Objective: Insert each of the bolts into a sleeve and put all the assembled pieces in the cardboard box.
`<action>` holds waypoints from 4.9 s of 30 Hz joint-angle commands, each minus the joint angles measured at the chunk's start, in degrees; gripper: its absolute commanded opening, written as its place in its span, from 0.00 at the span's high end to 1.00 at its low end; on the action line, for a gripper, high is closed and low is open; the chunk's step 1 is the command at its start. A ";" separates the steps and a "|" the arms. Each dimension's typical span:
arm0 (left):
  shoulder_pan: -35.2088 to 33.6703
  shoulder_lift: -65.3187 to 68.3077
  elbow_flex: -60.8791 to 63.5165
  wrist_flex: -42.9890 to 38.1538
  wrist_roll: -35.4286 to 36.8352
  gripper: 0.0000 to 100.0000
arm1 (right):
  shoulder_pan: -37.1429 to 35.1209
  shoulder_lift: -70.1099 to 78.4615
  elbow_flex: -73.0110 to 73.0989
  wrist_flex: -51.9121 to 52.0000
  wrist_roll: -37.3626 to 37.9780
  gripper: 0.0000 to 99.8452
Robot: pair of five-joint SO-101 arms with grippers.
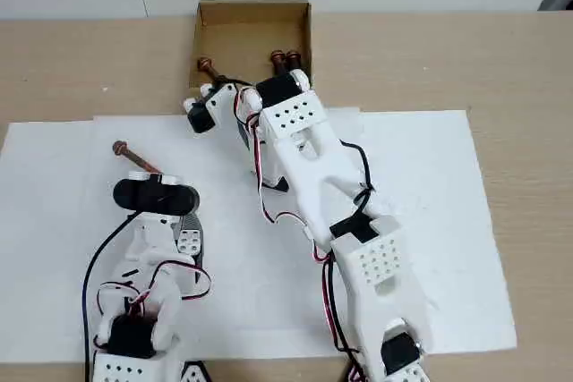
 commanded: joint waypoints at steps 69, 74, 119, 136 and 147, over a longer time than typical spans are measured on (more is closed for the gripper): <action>-0.18 -0.53 -0.22 -1.05 -0.26 0.99 | -3.03 0.92 -3.25 -3.56 1.58 0.87; -0.18 -0.53 -0.22 -1.05 -0.26 0.99 | -2.77 1.98 -3.25 -3.12 1.58 0.87; -0.18 -0.53 -0.22 -1.05 -0.53 0.99 | 2.86 -0.66 -7.82 -0.92 -4.13 1.00; -0.09 -0.53 -0.31 -0.97 -0.53 0.99 | 11.56 -37.05 10.90 0.57 -13.89 1.00; -0.88 0.70 -14.55 6.95 -4.84 0.99 | 20.62 -68.79 45.80 -0.04 -13.80 1.00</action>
